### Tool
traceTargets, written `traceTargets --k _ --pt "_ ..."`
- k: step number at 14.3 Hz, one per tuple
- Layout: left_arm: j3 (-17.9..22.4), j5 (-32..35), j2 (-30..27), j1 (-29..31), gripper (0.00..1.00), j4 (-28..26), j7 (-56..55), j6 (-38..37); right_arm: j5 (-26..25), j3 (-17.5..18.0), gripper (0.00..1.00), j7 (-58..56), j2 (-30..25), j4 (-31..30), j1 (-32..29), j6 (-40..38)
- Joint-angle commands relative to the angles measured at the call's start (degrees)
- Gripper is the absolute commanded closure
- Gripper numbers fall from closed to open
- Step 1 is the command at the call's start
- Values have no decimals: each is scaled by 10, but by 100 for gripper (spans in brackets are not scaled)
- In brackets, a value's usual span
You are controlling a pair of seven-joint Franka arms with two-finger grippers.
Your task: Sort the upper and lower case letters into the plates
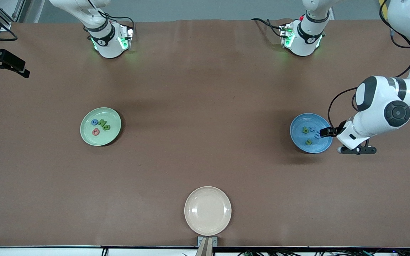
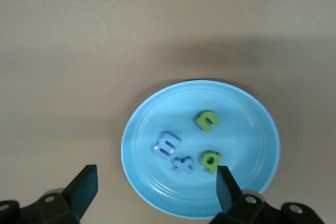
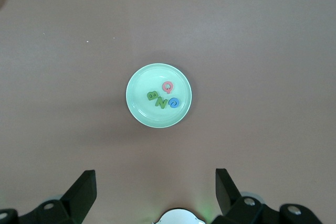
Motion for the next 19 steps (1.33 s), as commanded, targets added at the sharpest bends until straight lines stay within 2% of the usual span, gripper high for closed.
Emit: traceTargets --k 1,2,4,14,16,19 --pt "140 -67 -59 -132 1 -11 38 -20 -7 12 0 13 -9 5 -13 -16" --pt "180 -82 -71 -162 1 -10 53 -20 -7 12 0 20 -9 7 -13 -23" --pt "205 -86 -91 -179 1 -9 64 -21 -6 13 0 21 -9 10 -13 -30" --pt "200 -89 -206 -173 0 32 57 -133 0 10 0 18 -4 50 -14 -67" --pt "200 -89 -209 -174 0 49 57 -154 0 10 0 17 4 78 -13 -68" --pt "199 -89 -203 -177 0 88 56 -165 0 10 0 18 11 82 -12 -67"
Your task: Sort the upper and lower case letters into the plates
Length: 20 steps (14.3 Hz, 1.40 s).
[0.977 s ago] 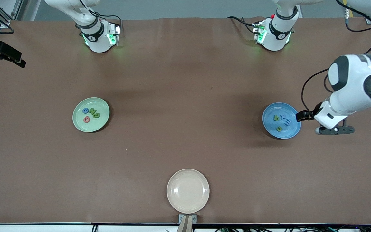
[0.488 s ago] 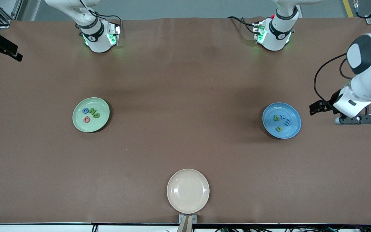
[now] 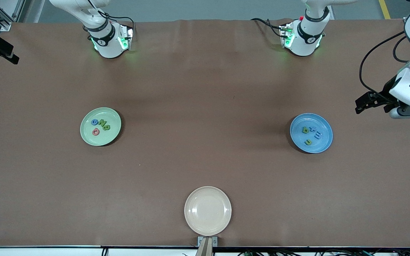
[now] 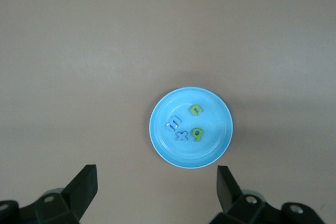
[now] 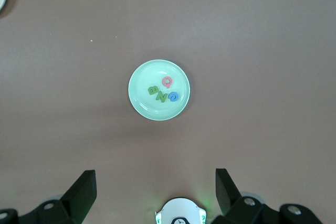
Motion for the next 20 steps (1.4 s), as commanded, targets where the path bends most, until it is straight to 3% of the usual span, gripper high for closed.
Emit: traceTargets --k 1,5,14,20 --pt "0 -10 11 -7 0 42 3 -19 0 10 0 6 13 11 -16 -7" --pt "1 -9 11 -6 0 77 8 -33 -2 9 0 6 26 13 -17 -3" --pt "1 -9 12 -6 0 176 8 -142 3 9 0 4 26 9 -15 7" --pt "2 -8 10 -3 0 183 44 -154 0 10 0 -46 25 10 -11 16"
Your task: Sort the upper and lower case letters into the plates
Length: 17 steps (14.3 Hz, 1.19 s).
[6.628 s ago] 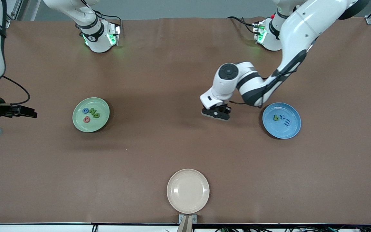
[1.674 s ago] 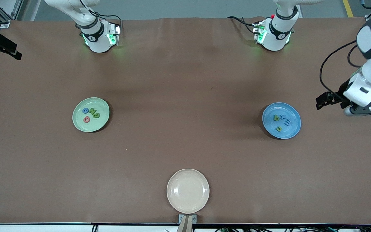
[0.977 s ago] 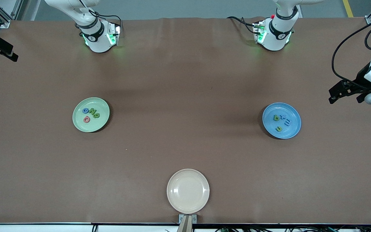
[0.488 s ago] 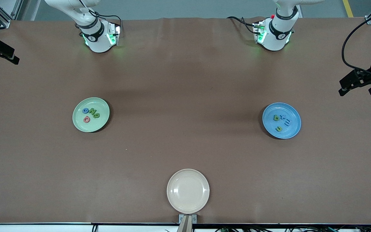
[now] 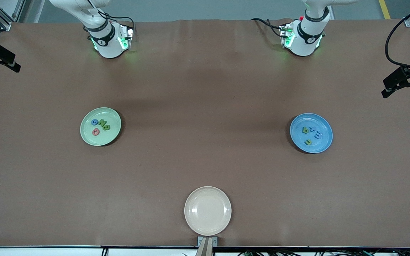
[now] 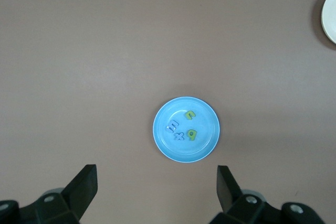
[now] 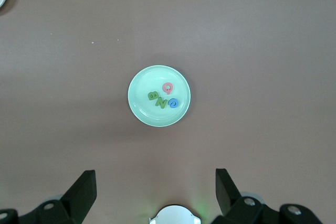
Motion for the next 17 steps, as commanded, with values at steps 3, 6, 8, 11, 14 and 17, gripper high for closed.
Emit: traceTargets --k 3,6,8,11,14,17 --pt "2 -8 6 3 0 13 34 -29 2 10 0 -7 1 9 -11 -4" --pt "2 -8 7 3 0 14 33 -29 0 10 0 -15 0 9 -8 -3" --pt "3 -9 8 4 0 15 33 -29 1 10 0 -16 0 9 -9 -2" --pt "2 -8 8 4 0 16 33 -28 1 10 0 -26 0 9 -8 0" --pt "3 -9 8 3 0 16 27 -28 2 9 0 -36 0 7 -11 0" --pt "3 -9 8 4 0 16 26 -28 3 9 0 -33 -2 5 -12 -3"
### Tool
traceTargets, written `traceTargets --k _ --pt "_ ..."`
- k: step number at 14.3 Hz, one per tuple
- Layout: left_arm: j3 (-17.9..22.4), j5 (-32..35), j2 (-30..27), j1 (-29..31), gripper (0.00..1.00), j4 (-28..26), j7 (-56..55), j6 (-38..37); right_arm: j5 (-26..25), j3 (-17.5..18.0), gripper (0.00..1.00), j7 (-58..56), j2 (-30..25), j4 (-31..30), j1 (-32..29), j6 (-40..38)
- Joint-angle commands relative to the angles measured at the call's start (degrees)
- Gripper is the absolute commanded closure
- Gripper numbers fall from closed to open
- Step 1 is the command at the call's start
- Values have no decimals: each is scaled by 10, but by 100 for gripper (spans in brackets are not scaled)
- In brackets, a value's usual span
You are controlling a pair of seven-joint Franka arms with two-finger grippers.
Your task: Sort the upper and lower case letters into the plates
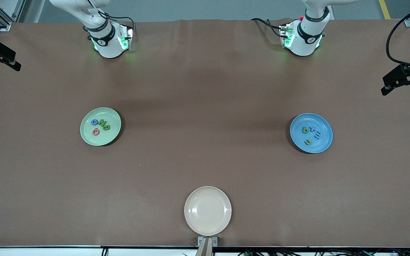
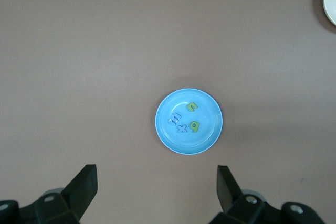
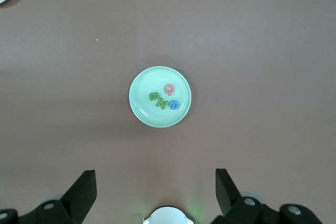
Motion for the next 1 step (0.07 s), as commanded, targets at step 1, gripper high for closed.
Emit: traceTargets --k 1 --pt "1 -9 6 3 0 16 5 -12 4 5 0 -6 -2 2 -12 -3"
